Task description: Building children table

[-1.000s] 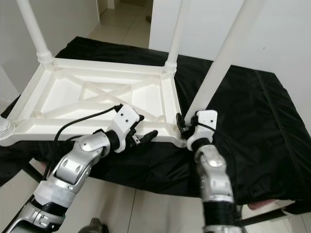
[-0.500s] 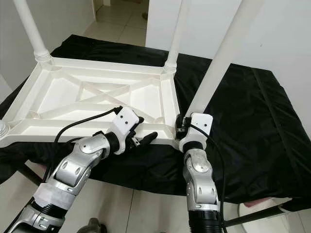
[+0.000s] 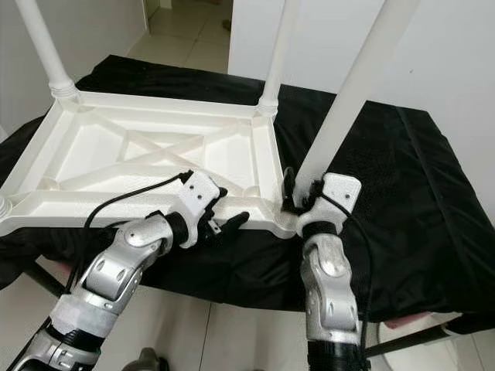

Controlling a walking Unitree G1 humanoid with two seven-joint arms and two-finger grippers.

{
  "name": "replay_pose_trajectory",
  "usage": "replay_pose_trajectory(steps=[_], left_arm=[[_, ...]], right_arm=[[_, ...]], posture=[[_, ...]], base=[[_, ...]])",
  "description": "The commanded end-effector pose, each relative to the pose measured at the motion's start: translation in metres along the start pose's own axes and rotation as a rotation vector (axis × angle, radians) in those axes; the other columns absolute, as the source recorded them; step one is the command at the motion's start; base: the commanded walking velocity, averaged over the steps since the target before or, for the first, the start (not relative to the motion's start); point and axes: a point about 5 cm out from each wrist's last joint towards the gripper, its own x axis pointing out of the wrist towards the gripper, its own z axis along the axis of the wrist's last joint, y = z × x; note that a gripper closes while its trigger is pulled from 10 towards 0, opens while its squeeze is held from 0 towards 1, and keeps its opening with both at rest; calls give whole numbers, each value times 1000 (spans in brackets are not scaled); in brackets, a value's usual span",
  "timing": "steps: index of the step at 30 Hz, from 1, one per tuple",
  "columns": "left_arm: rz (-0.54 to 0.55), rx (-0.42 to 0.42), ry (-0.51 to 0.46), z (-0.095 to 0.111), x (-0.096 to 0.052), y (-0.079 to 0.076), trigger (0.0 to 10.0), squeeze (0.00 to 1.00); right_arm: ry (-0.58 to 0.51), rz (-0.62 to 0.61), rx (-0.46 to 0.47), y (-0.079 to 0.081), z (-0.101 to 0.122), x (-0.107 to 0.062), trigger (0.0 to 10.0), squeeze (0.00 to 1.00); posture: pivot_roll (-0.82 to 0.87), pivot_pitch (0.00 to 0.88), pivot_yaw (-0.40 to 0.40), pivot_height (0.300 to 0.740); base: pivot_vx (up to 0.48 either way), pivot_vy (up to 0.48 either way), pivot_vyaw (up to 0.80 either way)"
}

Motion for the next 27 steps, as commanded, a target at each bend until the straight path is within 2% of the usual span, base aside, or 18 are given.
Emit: replay_pose_trajectory(steps=[1, 5, 7, 9, 10, 15, 16, 17, 18, 19, 20, 21, 22, 24, 25, 27], left_arm=[[9, -23, -6, 2, -4, 0, 10000, 0], [12, -39, -12, 2, -9, 1, 10000, 0], [9, -84, -32, 4, -17, 2, 10000, 0], [9, -84, -32, 4, -17, 2, 10000, 0], [-15, -134, -55, 6, -28, 0, 10000, 0], [-66, -151, -66, 7, -43, -6, 10000, 0], [-86, -155, -61, 6, -48, -8, 10000, 0], [-86, -155, -61, 6, -48, -8, 10000, 0], [-102, -153, -51, 5, -56, -9, 10000, 0], [-102, -153, -51, 5, -56, -9, 10000, 0], [-113, -158, -42, 4, -62, -10, 10000, 0], [-113, -158, -42, 4, -62, -10, 10000, 0], [-118, -160, -37, 4, -66, -11, 10000, 0], [-118, -160, -37, 4, -66, -11, 10000, 0], [-114, -163, -38, 5, -71, -10, 10000, 0], [-110, -168, -42, 7, -74, -10, 10000, 0]], right_arm=[[-47, 12, 5, -5, 9, -7, 10000, 0], [-61, 21, -1, -5, 13, -14, 10000, 0], [-73, 65, -11, -5, 17, -25, 10000, 0], [-73, 65, -11, -5, 17, -25, 10000, 0], [-46, 107, -57, -11, 15, -35, 10000, 0], [11, 166, -61, -17, 9, -44, 10000, 0], [31, 199, -60, -19, 7, -48, 6980, 0], [31, 199, -60, -19, 7, -48, 6980, 0], [60, 242, -61, -20, 4, -51, 4157, 0], [60, 242, -61, -20, 4, -51, 4157, 0], [84, 280, -64, -22, 1, -53, 1569, 0], [84, 280, -64, -22, 1, -53, 1569, 0], [101, 311, -60, -23, 0, -53, 902, 0], [101, 311, -60, -23, 0, -53, 902, 0], [119, 347, -57, -24, -3, -51, 0, 0], [137, 385, -55, -24, -4, -49, 0, 0]], posture=[[60, 87, -61, 740], [58, 93, -54, 740], [59, 100, -40, 740], [59, 100, -40, 740], [60, 102, -34, 740], [64, 103, -28, 740], [65, 101, -27, 740], [65, 101, -27, 740], [66, 100, -28, 740], [66, 100, -28, 740], [69, 99, -30, 740], [69, 99, -30, 740], [69, 99, -30, 740], [69, 99, -30, 740], [82, 94, -40, 740], [94, 91, -54, 740]], base=[[0, 0, 0], [0, 0, 0], [0, 0, 0], [0, 0, 0], [0, 0, 0], [0, 0, 0], [0, 0, 0], [0, 0, 0], [0, 0, 0], [0, 0, 0], [0, 0, 0], [0, 0, 0], [0, 0, 0], [0, 0, 0], [0, 0, 0], [0, 0, 0]])
